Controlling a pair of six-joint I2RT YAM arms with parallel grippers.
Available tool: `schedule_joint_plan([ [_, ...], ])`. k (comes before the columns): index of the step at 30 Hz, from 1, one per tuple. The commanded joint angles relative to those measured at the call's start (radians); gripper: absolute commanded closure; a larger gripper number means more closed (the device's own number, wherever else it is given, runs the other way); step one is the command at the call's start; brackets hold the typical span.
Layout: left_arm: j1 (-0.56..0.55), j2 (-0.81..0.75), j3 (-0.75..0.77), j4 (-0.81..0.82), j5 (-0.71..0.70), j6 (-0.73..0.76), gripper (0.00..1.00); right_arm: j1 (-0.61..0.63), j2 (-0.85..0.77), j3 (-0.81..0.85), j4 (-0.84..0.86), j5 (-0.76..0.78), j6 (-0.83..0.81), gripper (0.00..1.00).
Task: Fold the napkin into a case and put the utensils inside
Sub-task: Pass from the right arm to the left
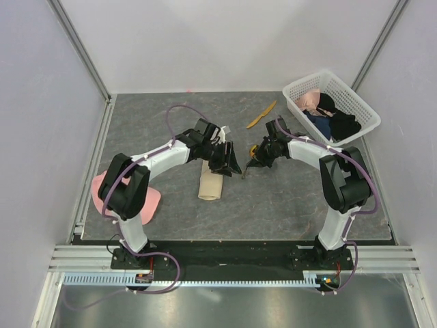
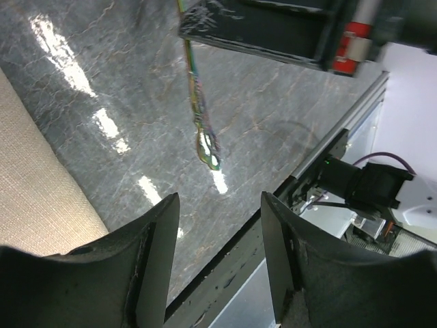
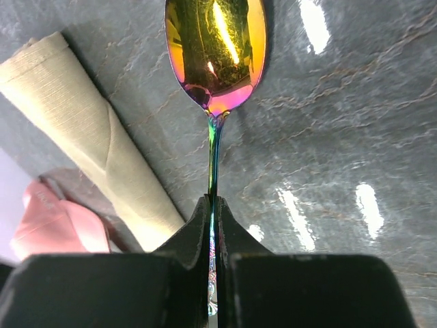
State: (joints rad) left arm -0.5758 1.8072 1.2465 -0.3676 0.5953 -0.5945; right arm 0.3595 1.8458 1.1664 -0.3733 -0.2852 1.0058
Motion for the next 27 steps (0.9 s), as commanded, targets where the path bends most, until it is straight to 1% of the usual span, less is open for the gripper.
schedule_joint_plan([
  [1, -0.019, 0.041, 0.045, -0.014, -0.011, -0.033, 0.42, -0.001, -0.049, -0.024, 0.060, -0.040, 0.053, 1.00],
  [5, -0.024, 0.106, 0.074, -0.024, 0.004, -0.048, 0.42, -0.001, -0.053, -0.031, 0.063, -0.043, 0.053, 1.00],
  [8, -0.029, 0.144, 0.099, -0.021, 0.003, -0.050, 0.46, -0.002, -0.051, -0.034, 0.073, -0.054, 0.060, 1.00],
  [11, -0.030, 0.181, 0.123, -0.021, 0.030, -0.059, 0.53, -0.001, -0.054, -0.030, 0.074, -0.051, 0.059, 1.00],
  [13, -0.032, 0.188, 0.129, -0.019, 0.032, -0.060, 0.63, -0.001, -0.054, -0.027, 0.074, -0.057, 0.060, 1.00],
  [14, -0.032, 0.192, 0.131, -0.017, 0.034, -0.054, 0.70, -0.002, -0.054, -0.022, 0.073, -0.057, 0.059, 1.00],
  [15, -0.032, 0.190, 0.133, -0.017, 0.029, -0.048, 0.86, -0.001, -0.053, -0.019, 0.068, -0.055, 0.051, 1.00],
  [16, -0.032, 0.184, 0.131, -0.016, 0.014, -0.039, 0.92, -0.001, -0.053, -0.016, 0.063, -0.051, 0.045, 1.00],
  [17, -0.032, 0.172, 0.131, -0.017, 0.005, -0.015, 0.96, -0.001, -0.050, -0.004, 0.045, -0.046, 0.034, 0.96],
  [18, -0.032, 0.161, 0.125, -0.016, -0.012, -0.005, 0.98, -0.001, -0.040, 0.007, 0.028, -0.037, 0.005, 0.88],
  [20, -0.032, 0.130, 0.114, -0.016, -0.032, 0.016, 0.98, 0.001, -0.025, 0.055, -0.037, -0.025, -0.031, 0.68],
  [22, -0.032, 0.112, 0.094, -0.016, -0.054, 0.019, 0.98, -0.001, -0.011, 0.091, -0.064, 0.001, -0.067, 0.62],
  [23, -0.032, 0.100, 0.087, -0.014, -0.055, 0.018, 0.98, -0.001, -0.011, 0.102, -0.075, 0.010, -0.075, 0.61],
  [27, -0.032, 0.080, 0.054, -0.001, -0.060, 0.005, 0.98, -0.001, 0.009, 0.151, -0.122, 0.037, -0.093, 0.60],
])
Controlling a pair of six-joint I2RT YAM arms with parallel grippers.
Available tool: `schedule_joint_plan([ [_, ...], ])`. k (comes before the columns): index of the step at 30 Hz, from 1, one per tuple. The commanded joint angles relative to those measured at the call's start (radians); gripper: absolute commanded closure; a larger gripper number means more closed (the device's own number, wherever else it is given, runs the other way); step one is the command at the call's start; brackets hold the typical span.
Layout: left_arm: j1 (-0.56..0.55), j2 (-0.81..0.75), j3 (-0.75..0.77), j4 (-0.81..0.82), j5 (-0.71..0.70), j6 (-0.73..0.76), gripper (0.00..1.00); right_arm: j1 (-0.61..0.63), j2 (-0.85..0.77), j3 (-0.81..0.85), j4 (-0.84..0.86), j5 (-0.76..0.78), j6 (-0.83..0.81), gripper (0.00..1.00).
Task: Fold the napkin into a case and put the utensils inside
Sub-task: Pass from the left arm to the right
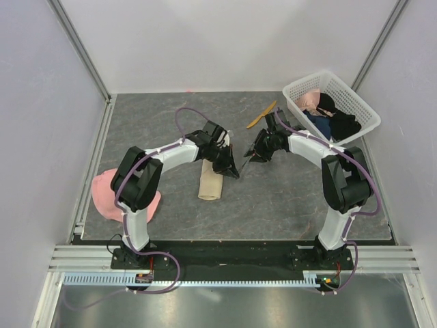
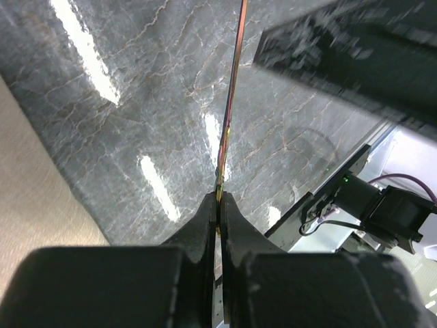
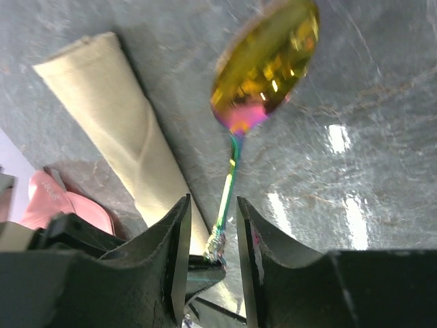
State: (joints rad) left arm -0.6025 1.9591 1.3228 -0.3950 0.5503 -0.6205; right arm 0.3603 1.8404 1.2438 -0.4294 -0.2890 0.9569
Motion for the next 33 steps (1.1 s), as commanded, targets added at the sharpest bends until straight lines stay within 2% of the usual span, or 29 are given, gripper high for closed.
schedule_joint_plan([
  [1, -0.005, -0.077, -0.025, 0.030, -0.015, 0.030, 0.98, -0.001, 0.017, 0.078, -0.068, 0.040, -0.043, 0.60],
  [20, -0.005, -0.109, -0.042, 0.035, 0.002, 0.028, 0.98, -0.003, 0.049, 0.082, -0.028, 0.050, -0.026, 0.69],
  [23, -0.005, -0.114, -0.043, 0.035, 0.003, 0.027, 0.98, -0.001, 0.059, 0.088, -0.019, 0.050, -0.021, 0.76],
  [27, 0.000, -0.124, -0.051, 0.028, 0.020, 0.031, 0.98, 0.000, 0.066, 0.117, -0.003, 0.051, -0.029, 1.00],
  [29, 0.012, -0.135, -0.063, 0.005, 0.019, 0.041, 0.89, 0.011, 0.082, 0.143, 0.012, 0.057, -0.052, 1.00],
  [31, 0.039, -0.173, -0.082, -0.004, 0.001, 0.050, 0.71, 0.034, 0.098, 0.198, 0.015, 0.082, -0.073, 1.00],
  [33, 0.069, -0.228, -0.115, -0.010, -0.033, 0.067, 0.65, 0.058, 0.112, 0.259, 0.017, 0.122, -0.078, 1.00],
])
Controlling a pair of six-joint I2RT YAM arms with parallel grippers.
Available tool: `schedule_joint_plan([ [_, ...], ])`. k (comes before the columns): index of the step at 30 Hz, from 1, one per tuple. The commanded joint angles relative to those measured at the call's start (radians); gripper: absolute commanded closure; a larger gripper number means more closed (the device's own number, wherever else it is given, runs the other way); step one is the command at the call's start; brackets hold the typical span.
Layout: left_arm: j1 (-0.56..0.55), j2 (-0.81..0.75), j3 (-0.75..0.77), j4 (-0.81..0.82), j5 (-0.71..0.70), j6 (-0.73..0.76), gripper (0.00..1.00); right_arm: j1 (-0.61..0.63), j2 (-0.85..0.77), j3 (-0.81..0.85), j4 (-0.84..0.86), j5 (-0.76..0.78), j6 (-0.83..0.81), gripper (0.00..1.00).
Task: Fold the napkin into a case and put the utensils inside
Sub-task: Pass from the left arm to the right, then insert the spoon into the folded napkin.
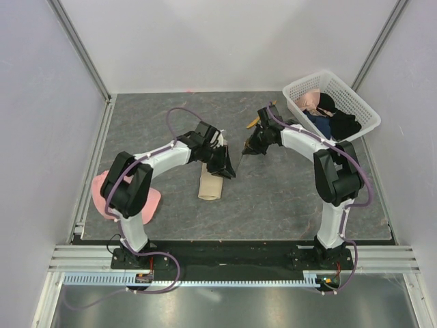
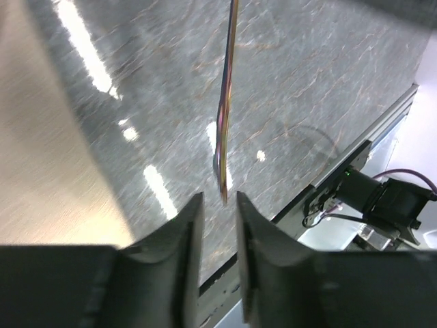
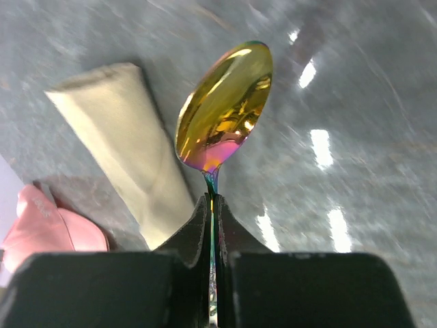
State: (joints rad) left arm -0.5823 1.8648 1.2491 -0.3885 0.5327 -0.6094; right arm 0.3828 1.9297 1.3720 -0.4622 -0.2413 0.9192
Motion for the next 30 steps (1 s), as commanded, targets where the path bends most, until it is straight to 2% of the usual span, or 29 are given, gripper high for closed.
schedule_joint_plan([
  [1, 0.080, -0.153, -0.053, -0.016, -0.022, 0.063, 0.64, 0.044, 0.032, 0.153, 0.048, 0.085, -0.040, 1.00],
  [6, 0.179, -0.243, -0.115, -0.038, -0.042, 0.077, 0.63, 0.109, 0.107, 0.297, 0.046, 0.193, -0.042, 1.00],
  [9, 0.214, -0.295, -0.157, -0.055, -0.074, 0.065, 0.72, 0.149, 0.158, 0.390, 0.019, 0.270, -0.045, 1.00],
  [10, 0.220, -0.314, -0.181, -0.056, -0.076, 0.062, 0.78, 0.159, 0.184, 0.413, 0.005, 0.290, -0.046, 1.00],
  [13, 0.220, -0.322, -0.232, -0.041, -0.048, 0.053, 0.86, 0.198, 0.245, 0.522, -0.050, 0.399, -0.071, 1.00],
  [20, 0.220, -0.338, -0.318, 0.003, -0.013, 0.036, 0.92, 0.269, 0.351, 0.737, -0.156, 0.556, -0.137, 1.00],
  [30, 0.219, -0.337, -0.395, 0.043, 0.023, 0.043, 0.93, 0.306, 0.382, 0.757, -0.219, 0.657, -0.194, 1.00],
])
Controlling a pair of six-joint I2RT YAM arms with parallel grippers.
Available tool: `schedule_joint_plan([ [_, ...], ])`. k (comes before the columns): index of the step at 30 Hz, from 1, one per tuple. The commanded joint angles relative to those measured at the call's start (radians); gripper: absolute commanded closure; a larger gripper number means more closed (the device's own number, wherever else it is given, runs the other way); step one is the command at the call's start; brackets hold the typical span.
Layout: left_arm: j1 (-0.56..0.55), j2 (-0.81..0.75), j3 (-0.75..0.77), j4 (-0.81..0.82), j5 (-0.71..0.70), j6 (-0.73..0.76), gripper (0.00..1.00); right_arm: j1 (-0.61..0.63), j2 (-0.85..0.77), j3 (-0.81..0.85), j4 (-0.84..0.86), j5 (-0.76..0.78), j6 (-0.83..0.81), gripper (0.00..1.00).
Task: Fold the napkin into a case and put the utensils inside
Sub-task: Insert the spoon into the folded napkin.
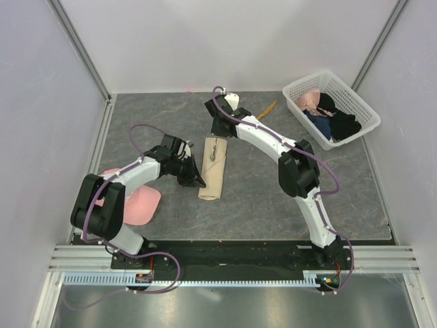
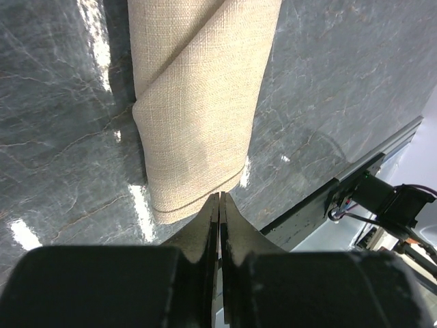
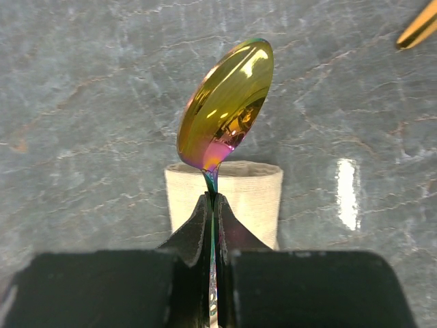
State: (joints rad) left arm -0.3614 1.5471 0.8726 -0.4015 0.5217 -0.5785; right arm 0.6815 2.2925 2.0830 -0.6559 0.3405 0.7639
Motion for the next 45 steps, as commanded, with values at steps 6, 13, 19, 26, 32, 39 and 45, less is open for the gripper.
schedule_joint_plan([
  [6, -0.001, 0.013, -0.023, 0.084, 0.049, 0.017, 0.94, 0.010, 0.048, 0.075, -0.045, 0.086, -0.043, 1.00],
  [13, -0.002, 0.018, -0.052, 0.099, 0.055, 0.020, 0.94, 0.026, 0.085, 0.123, -0.070, 0.101, -0.055, 1.00],
  [19, -0.002, 0.025, -0.089, 0.128, 0.058, 0.012, 0.95, 0.042, 0.071, 0.106, -0.102, 0.109, -0.052, 1.00],
  [26, -0.002, 0.044, -0.115, 0.159, 0.043, 0.003, 0.96, 0.052, 0.025, 0.063, -0.155, 0.117, -0.048, 1.00],
  [32, -0.002, 0.050, -0.126, 0.182, 0.038, -0.014, 0.96, 0.058, -0.002, 0.025, -0.172, 0.107, -0.038, 1.00],
  [39, -0.002, 0.050, -0.116, 0.193, 0.060, -0.017, 0.97, 0.076, -0.013, 0.018, -0.195, 0.098, -0.028, 1.00],
  [45, -0.024, -0.025, -0.055, 0.139, 0.069, 0.003, 0.96, 0.076, -0.018, 0.025, -0.212, 0.092, -0.015, 1.00],
])
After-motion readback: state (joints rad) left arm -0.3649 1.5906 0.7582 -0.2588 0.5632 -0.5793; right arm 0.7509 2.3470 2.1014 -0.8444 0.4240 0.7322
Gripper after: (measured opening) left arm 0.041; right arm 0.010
